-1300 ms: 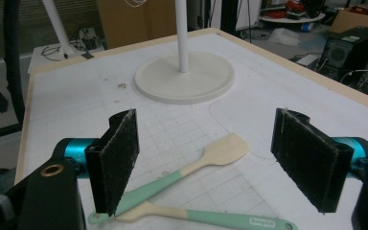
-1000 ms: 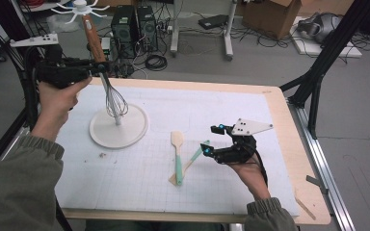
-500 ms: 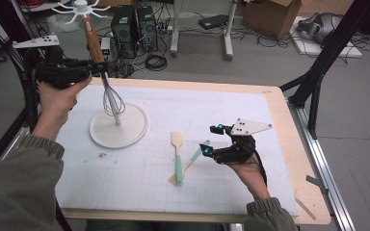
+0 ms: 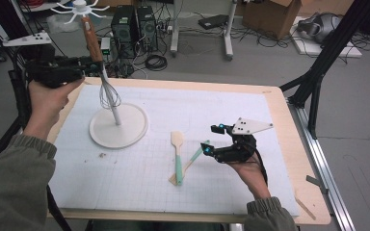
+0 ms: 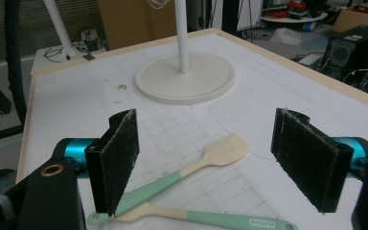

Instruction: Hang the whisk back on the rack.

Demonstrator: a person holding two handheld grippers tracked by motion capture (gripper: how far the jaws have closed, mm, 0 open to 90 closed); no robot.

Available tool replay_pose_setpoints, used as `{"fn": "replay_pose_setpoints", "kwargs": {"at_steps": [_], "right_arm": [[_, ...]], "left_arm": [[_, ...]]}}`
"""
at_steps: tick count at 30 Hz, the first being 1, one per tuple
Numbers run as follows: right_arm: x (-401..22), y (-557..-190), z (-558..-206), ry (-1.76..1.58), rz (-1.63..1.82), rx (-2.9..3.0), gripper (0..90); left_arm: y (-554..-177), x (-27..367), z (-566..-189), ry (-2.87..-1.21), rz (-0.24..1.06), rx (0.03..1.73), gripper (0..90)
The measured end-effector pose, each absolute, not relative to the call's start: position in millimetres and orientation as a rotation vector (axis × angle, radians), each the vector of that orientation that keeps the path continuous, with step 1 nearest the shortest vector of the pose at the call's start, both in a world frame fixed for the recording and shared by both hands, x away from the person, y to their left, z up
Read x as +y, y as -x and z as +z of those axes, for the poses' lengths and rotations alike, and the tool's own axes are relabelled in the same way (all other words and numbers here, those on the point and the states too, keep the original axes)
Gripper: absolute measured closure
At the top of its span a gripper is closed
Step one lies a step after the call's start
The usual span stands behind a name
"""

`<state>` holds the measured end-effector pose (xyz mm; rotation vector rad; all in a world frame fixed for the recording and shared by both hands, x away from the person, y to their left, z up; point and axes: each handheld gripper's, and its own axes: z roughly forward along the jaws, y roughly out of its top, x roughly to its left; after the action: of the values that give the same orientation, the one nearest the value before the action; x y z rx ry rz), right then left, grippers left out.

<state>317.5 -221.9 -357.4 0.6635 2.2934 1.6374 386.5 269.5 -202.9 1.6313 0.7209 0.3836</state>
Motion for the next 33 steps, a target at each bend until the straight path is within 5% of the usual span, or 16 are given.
{"fn": "replay_pose_setpoints", "kwargs": {"at_steps": [24,33], "right_arm": [[-223,-320,-359,-0.677,1.633,2.298,23.9],[-224,-320,-359,-0.683,1.628,2.300,23.9]], "left_arm": [[-360,286,-167,-1.655,0.461,0.725,52.9],[-354,283,-154,-1.662,0.453,0.670,69.5]]}}
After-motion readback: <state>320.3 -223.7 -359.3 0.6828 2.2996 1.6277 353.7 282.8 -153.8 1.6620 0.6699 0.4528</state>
